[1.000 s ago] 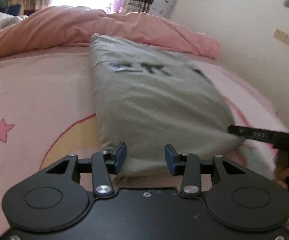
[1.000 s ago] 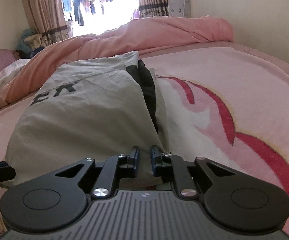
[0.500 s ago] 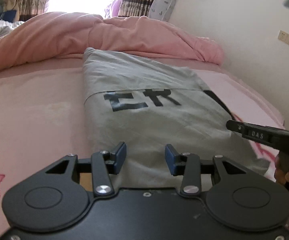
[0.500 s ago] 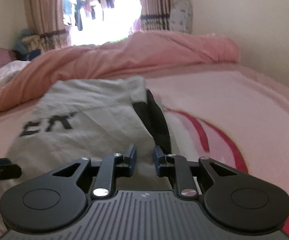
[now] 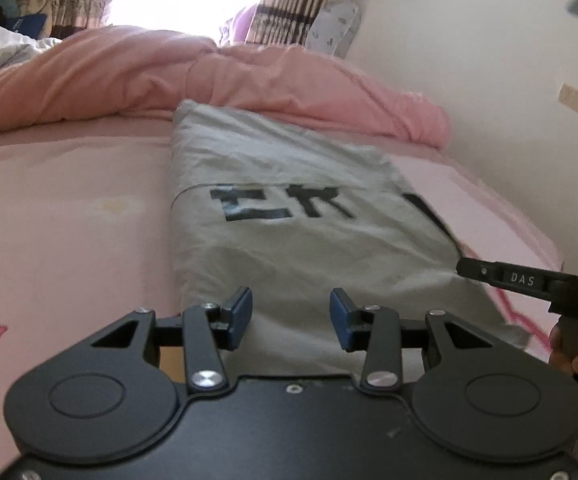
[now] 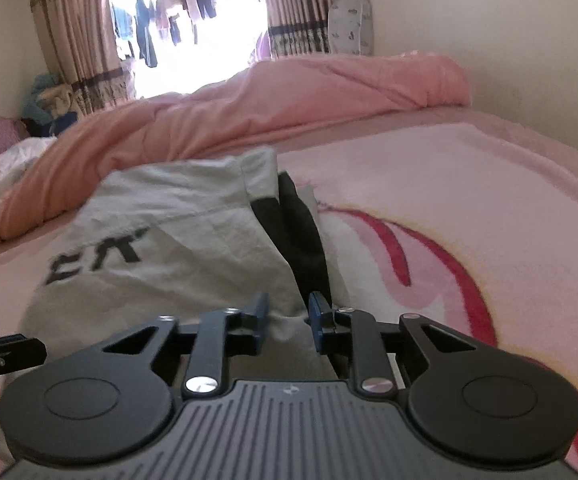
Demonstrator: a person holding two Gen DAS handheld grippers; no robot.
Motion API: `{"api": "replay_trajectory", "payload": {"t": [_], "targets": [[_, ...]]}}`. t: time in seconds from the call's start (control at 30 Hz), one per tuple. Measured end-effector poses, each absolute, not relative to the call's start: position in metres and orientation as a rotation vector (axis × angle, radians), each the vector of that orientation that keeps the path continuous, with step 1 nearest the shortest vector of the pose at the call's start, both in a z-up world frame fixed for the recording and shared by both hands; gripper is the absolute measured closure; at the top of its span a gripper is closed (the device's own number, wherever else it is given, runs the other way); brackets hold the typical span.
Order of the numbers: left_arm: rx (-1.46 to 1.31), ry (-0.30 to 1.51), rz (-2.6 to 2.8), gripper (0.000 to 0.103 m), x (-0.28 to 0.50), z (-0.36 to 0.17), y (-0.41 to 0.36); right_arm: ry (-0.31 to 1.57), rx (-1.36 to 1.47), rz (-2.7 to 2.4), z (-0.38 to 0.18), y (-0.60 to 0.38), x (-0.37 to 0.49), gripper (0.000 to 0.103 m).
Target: Fold large clothes
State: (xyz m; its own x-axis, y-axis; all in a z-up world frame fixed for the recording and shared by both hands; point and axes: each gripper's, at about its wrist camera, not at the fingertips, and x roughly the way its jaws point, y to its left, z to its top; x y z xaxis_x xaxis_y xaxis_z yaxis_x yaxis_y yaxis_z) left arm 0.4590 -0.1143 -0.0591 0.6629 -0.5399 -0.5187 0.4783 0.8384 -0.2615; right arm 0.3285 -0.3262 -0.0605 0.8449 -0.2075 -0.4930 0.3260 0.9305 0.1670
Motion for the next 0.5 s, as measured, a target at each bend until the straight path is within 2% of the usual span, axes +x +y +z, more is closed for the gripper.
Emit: {"api": "replay_trajectory", "payload": {"t": [0.2, 0.5], "targets": [[-0.096, 0.569, -0.620, 0.063, 0.402, -0.049, -0.109, 0.447, 0.202, -0.230, -0.050, -0.308, 0.284, 0.075], [-0.048, 0.663, -0.618, 0.062, 0.391, -0.094, -0.118, 0.554, 0.178, -0.225, -0.095, -0.305, 0.271, 0.074]]}}
